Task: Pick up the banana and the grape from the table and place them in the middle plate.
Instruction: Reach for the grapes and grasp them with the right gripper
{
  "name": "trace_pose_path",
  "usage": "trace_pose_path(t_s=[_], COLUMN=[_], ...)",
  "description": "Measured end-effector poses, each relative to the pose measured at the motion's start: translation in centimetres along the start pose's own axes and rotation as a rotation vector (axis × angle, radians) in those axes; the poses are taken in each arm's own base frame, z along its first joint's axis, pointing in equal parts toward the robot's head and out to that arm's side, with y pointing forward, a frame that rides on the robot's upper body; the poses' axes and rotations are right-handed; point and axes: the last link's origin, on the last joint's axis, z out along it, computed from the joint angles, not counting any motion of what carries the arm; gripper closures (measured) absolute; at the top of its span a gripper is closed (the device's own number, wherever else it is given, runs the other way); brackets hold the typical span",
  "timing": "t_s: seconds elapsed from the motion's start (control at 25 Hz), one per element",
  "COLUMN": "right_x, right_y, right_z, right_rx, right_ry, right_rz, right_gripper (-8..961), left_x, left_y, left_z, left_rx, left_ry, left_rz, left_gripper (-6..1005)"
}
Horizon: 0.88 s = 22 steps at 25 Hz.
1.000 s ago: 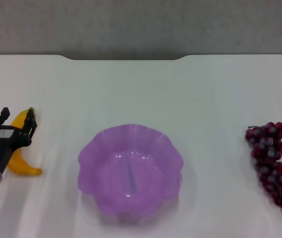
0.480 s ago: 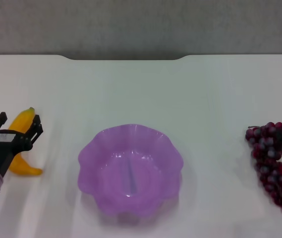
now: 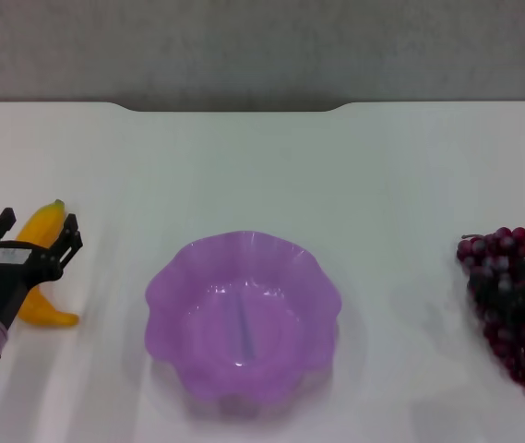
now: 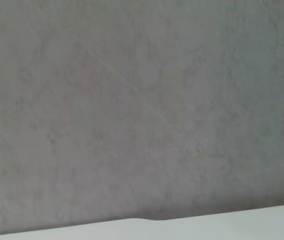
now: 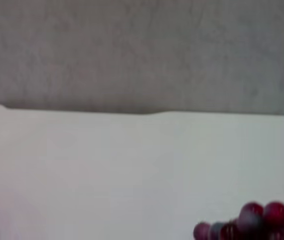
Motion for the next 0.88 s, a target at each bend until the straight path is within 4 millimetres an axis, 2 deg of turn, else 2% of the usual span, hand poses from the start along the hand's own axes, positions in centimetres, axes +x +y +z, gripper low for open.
trace_pose_path(t_s=[0.52,0.88], right_x=[1.5,1.7], right_y=[0.1,0.0], right_z=[-0.4,-0.4], right_rx=[0.013,0.019], right_ry=[0.061,0.073], right_rz=[0.023,0.021], right_gripper=[67,88], left_x=[0.0,0.0], left_y=[0.0,0.0], left_z=[0.0,0.0], left_rx=[0.0,0.001], left_ry=[0.0,0.0], left_rz=[0.003,0.003], left_gripper=[106,106])
